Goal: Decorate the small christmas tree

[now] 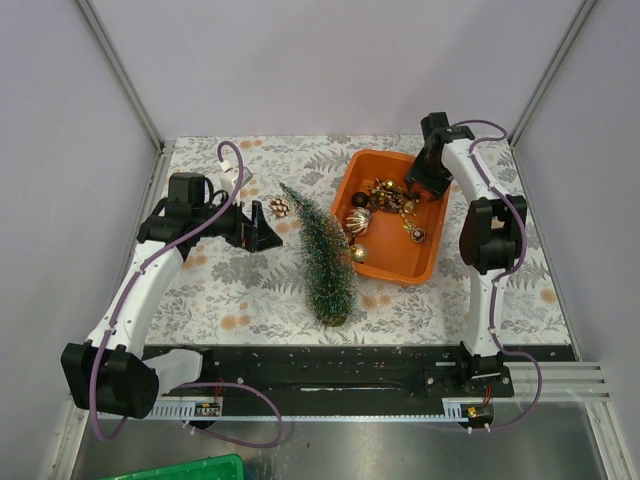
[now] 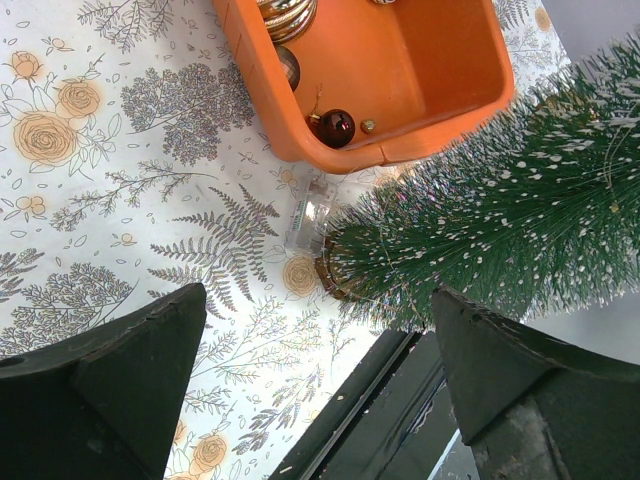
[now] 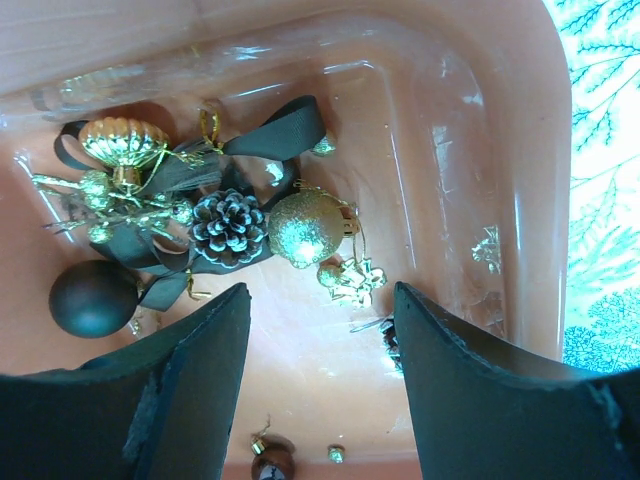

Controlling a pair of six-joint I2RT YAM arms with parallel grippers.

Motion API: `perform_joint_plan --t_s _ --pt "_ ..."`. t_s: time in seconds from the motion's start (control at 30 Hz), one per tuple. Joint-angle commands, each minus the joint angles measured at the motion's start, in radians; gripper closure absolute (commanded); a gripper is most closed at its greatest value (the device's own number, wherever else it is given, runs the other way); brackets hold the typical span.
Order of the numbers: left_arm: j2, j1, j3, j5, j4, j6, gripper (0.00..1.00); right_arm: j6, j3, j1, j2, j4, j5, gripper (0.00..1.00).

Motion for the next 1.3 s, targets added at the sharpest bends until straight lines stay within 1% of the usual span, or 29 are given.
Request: perform_joint_plan --t_s 0.0,0.23,0.27,0.3,0.33,0.4,0.43,0.53,0.57,0.63,0.7,0.73,0.8,0.9,0.93,1.03,1.07,1.13,1.27 --pt "-0.016 0.005 0.031 0.016 0.027 0.013 0.01 0.008 0.058 -0.001 0.044 -0.049 0.036 0.33" --pt "-0.004 0.005 0.050 0.015 0.022 0.017 0.01 -0.073 0.303 0.000 0.183 -0.265 0.005 0.32" --pt "-0.002 0.005 0.048 0.016 0.024 0.017 0.01 -0.092 0.319 0.000 0.194 -0.282 0.011 0.32" --pt "-0.002 0.006 0.048 0.016 0.025 0.017 0.01 -0.101 0.311 0.000 0.186 -0.290 0.034 0.39" --pt "-0.002 0.006 0.045 0.018 0.027 0.017 0.01 -0.116 0.282 0.000 0.171 -0.270 0.039 0.44" --pt "0.001 0.005 0.045 0.018 0.027 0.017 0.01 -0.130 0.211 0.002 0.116 -0.220 0.076 0.46" --pt "0.001 0.005 0.045 0.018 0.025 0.017 0.01 -0.142 0.171 0.000 0.081 -0.194 0.100 0.44" --pt "0.001 0.006 0.043 0.015 0.020 0.017 0.01 -0.172 0.071 0.000 -0.007 -0.117 0.198 0.40" --pt "0.002 0.006 0.042 0.015 0.024 0.017 0.01 -0.172 0.037 -0.001 -0.027 -0.086 0.229 0.40" --pt "0.005 0.006 0.034 0.019 0.034 0.017 0.01 -0.164 0.023 0.000 -0.050 -0.066 0.251 0.40" --pt "0.004 0.005 0.031 0.021 0.045 0.009 0.01 -0.153 0.018 0.000 -0.071 -0.066 0.254 0.40" --pt "0.004 0.006 0.030 0.024 0.047 0.007 0.01 -0.153 -0.003 -0.001 -0.086 -0.040 0.251 0.39" --pt "-0.004 0.006 0.027 0.024 0.047 0.007 0.01 -0.159 -0.096 -0.001 -0.135 0.046 0.228 0.38" --pt "-0.007 0.005 0.017 0.022 0.050 0.010 0.01 -0.164 -0.222 -0.001 -0.198 0.197 0.089 0.37" --pt "-0.007 0.006 0.016 0.024 0.051 0.007 0.01 -0.156 -0.250 0.000 -0.209 0.224 0.078 0.38" --pt "-0.019 0.006 0.014 0.022 0.051 0.006 0.01 -0.165 -0.212 -0.003 -0.168 0.155 0.053 0.39" --pt "-0.025 0.006 0.011 0.022 0.051 0.006 0.01 -0.170 -0.195 0.000 -0.138 0.117 0.064 0.47" --pt "-0.025 0.006 0.008 0.022 0.048 0.006 0.01 -0.175 -0.186 -0.001 -0.136 0.084 0.081 0.56" --pt "-0.039 0.006 0.002 0.022 0.047 0.006 0.01 -0.208 -0.235 -0.001 -0.171 0.133 0.050 0.56"
